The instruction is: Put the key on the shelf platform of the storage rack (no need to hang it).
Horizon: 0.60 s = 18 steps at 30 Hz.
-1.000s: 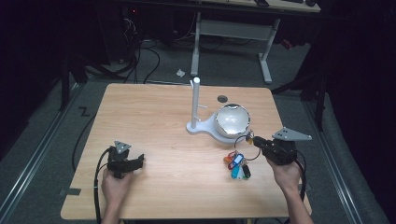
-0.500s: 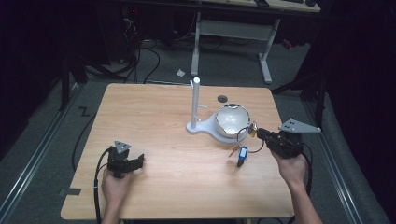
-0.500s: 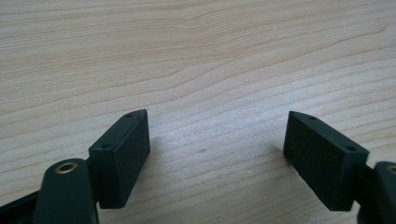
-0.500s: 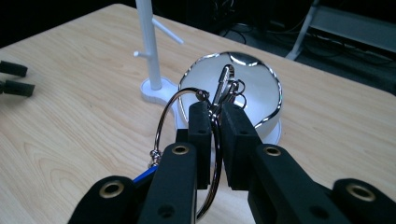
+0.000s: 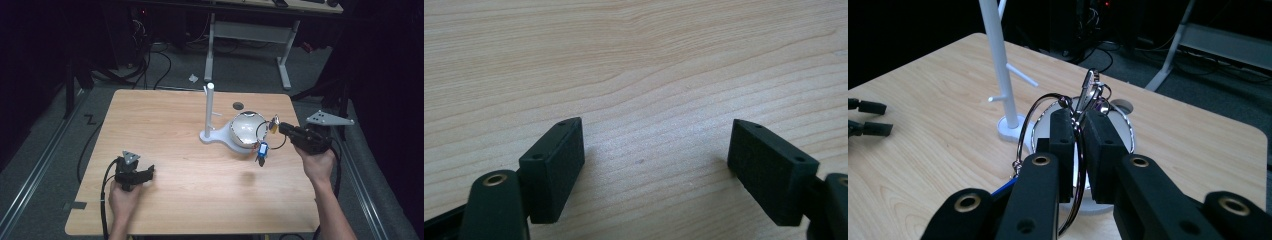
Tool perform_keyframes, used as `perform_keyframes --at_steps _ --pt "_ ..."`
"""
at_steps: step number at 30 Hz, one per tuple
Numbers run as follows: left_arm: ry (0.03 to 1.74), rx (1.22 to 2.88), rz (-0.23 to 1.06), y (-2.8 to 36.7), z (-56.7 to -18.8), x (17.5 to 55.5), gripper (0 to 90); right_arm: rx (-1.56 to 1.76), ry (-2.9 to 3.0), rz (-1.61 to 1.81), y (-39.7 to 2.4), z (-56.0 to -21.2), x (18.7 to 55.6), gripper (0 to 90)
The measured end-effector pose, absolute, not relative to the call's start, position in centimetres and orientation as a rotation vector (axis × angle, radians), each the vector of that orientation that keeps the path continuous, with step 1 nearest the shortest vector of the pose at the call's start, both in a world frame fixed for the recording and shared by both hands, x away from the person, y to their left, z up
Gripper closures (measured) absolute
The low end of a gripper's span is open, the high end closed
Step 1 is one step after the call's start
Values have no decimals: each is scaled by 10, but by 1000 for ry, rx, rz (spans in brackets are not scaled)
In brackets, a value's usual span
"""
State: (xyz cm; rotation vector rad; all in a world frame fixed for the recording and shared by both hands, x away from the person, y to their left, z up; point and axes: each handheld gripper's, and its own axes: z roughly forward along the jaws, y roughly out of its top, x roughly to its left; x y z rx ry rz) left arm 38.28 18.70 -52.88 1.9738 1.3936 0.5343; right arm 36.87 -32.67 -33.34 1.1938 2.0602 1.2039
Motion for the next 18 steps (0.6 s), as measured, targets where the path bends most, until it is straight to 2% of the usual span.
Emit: perform_keyframes --at_steps 18 --pt "1394 1974 534 187 -529 383 231 1229 2030 1175 -321 -309 408 836"
